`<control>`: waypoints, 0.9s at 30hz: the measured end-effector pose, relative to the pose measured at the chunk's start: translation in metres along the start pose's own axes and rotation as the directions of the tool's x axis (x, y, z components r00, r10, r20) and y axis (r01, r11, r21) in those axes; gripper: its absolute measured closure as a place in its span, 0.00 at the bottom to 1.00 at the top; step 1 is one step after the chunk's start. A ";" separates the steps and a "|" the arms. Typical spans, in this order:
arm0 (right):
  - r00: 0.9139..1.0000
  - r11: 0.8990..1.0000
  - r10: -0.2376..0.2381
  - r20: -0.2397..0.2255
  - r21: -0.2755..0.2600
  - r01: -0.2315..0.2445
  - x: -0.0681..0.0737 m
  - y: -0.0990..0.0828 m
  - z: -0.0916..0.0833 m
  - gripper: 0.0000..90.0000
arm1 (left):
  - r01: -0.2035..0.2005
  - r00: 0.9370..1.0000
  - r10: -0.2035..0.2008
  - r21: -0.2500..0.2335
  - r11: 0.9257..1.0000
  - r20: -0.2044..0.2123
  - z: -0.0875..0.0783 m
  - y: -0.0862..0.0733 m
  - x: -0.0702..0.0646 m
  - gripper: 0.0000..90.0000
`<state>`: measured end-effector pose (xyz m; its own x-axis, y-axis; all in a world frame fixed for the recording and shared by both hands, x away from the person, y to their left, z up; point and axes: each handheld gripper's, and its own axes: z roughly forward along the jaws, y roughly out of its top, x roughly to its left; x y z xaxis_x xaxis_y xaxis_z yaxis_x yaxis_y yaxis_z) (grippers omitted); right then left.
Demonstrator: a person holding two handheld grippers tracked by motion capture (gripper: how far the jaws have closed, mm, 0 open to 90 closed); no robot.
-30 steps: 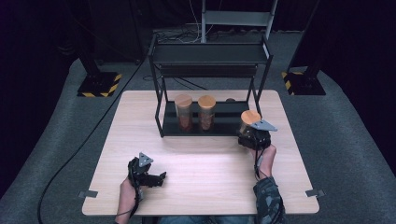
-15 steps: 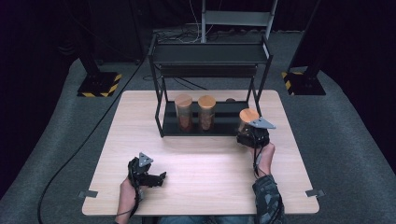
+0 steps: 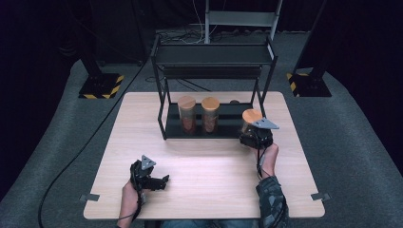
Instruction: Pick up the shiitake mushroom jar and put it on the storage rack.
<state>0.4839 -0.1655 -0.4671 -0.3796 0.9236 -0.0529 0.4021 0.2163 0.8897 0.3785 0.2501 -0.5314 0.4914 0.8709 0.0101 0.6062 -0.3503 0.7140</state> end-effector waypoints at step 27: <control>1.000 1.000 -0.004 -0.003 0.000 0.004 -0.001 0.005 0.006 0.27 | -0.001 1.000 0.001 0.000 1.000 0.000 0.000 0.000 0.000 0.00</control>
<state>0.4914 -0.1631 -0.4650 -0.3841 0.9216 -0.0550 0.4004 0.2200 0.8896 0.3785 0.2501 -0.5314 0.4917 0.8707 0.0111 0.6056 -0.3511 0.7142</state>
